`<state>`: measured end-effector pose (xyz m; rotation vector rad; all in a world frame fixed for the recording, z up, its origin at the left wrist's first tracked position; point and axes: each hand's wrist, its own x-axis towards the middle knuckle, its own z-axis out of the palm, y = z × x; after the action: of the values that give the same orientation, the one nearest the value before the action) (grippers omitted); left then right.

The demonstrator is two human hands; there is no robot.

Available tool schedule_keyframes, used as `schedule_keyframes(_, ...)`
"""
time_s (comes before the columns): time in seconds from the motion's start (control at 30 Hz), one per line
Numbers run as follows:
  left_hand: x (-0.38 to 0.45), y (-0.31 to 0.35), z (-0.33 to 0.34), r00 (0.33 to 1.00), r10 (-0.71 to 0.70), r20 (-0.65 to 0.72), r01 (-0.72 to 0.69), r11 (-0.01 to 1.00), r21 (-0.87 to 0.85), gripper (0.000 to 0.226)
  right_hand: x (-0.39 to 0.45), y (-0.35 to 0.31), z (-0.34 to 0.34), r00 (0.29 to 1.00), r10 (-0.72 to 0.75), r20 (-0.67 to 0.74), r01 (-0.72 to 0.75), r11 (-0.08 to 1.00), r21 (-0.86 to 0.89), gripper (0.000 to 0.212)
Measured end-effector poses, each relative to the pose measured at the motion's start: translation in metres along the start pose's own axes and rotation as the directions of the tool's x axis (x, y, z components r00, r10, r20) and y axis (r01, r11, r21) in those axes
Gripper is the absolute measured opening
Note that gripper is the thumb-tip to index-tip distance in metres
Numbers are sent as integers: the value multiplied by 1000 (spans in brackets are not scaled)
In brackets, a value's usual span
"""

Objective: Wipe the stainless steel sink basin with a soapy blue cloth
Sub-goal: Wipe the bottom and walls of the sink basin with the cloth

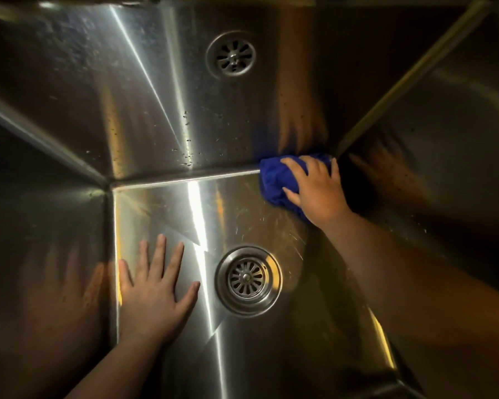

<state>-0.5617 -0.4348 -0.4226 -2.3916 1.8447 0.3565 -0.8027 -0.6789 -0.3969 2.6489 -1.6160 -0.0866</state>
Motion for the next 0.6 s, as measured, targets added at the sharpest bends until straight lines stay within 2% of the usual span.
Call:
schedule_keyframes(0.27, 0, 0, 0, 1000, 1, -4, -1, 1000, 4, 76, -6, 2, -1, 990, 132, 49, -136, 987, 83, 62)
schedule_keyframes(0.5, -1, 2, 0, 1000, -8, -8, 8, 1000, -22, 75, -41, -56, -8, 906, 418, 66, -423, 893, 152, 61)
schedule_keyframes(0.57, -2, 1, 0, 1000, -10, -6, 10, 1000, -23, 75, -66, -81, -9, 907, 411, 96, -422, 889, 180, 61)
schedule_keyframes(0.6, -2, 1, 0, 1000, -11, -5, 11, 1000, -20, 75, -79, -90, -9, 930, 352, 103, -366, 910, 192, 61)
